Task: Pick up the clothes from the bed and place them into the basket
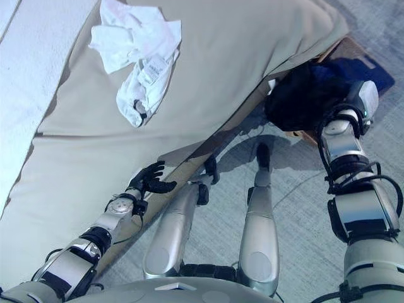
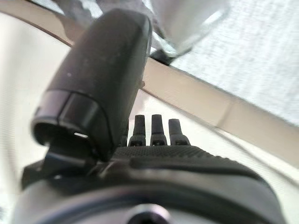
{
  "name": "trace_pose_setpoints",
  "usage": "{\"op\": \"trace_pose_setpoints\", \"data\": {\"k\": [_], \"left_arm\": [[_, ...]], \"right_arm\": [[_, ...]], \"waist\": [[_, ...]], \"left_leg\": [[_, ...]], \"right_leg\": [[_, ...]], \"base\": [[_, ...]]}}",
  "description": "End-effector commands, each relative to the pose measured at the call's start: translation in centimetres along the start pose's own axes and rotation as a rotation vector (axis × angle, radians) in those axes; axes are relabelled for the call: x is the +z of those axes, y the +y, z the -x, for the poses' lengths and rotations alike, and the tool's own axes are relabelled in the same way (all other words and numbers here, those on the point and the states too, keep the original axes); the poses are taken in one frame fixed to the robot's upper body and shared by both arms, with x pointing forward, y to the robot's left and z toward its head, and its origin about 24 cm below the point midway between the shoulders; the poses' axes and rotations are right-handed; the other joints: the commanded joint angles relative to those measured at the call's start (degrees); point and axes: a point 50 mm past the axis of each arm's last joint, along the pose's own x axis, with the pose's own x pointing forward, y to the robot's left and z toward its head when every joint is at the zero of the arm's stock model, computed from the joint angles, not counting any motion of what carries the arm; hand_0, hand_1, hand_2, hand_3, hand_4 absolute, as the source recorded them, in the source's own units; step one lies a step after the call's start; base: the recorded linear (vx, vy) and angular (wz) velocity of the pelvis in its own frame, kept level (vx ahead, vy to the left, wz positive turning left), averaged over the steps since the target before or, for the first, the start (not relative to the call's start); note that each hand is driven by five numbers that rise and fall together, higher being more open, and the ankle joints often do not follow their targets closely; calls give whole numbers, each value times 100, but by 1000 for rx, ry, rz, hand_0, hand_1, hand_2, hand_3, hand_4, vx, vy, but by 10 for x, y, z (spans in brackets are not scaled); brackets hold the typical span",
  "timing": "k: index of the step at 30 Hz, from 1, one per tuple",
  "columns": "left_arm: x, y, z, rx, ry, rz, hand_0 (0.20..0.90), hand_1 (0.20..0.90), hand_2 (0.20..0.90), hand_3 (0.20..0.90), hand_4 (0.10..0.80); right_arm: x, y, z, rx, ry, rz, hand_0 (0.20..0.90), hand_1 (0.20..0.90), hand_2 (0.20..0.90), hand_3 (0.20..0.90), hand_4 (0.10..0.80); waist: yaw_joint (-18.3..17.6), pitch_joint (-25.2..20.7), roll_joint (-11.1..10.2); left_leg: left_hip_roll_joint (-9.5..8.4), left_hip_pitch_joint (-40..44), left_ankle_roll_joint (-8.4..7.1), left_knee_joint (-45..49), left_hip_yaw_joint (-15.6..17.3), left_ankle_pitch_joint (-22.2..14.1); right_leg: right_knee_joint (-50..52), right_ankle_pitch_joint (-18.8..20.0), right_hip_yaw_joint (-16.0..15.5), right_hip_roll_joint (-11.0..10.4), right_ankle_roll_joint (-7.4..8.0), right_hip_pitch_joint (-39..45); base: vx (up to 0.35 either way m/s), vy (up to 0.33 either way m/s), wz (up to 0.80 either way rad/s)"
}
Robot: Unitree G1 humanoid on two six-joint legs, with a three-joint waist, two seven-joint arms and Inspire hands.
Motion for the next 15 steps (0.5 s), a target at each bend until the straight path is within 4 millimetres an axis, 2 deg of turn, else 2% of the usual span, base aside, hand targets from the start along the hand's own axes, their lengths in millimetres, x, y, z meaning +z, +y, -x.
{"op": "trace_pose_setpoints", "data": {"k": [1, 3, 4, 10, 12, 15], "left_arm": [[-6, -4, 9, -12, -48, 62, 900, 900, 900, 900, 800], [-2, -6, 10, -6, -71, 77, 900, 900, 900, 900, 800], [1, -6, 11, -1, -105, 88, 900, 900, 900, 900, 800], [15, -5, 15, 8, -188, 92, 900, 900, 900, 900, 800], [17, 1, 16, 28, -200, 102, 900, 900, 900, 900, 800], [8, 12, 19, 77, -177, 117, 900, 900, 900, 900, 800]], "right_arm": [[40, -69, -23, -195, -77, 108, 900, 900, 900, 900, 800], [47, -69, -23, -192, -72, 113, 900, 900, 900, 900, 800], [52, -68, -23, -192, -53, 136, 900, 900, 900, 900, 800], [47, -77, -25, -192, 7, 170, 900, 900, 900, 900, 800], [51, -81, -24, -193, -45, 93, 900, 900, 900, 900, 800], [51, -95, -14, -324, -152, -5, 900, 900, 900, 900, 800]], "waist": [[261, -226, 476], [313, -226, 471], [389, -226, 467], [458, -226, 367], [399, -226, 246], [242, -226, 18]], "left_leg": [[-281, -46, -160, -790, -1050, 438], [-280, -248, -188, -683, -1121, 436], [-203, -551, -217, -566, -1137, 446], [-44, -968, -205, -472, -1242, 503], [-19, -962, -186, -466, -1270, 488], [42, -760, -173, -591, -1240, 479]], "right_leg": [[1301, -904, -676, 285, -334, -513], [1418, -942, -708, 318, -354, -704], [1600, -1016, -741, 375, -397, -979], [1756, -1044, -740, 549, -501, -1373], [1664, -985, -742, 620, -520, -1340], [1501, -906, -713, 720, -505, -1113]], "base": [[-7, -127, 38], [-6, -162, 34], [-8, -204, 23], [2, -112, 12], [6, -34, 21], [7, 15, 4]]}}
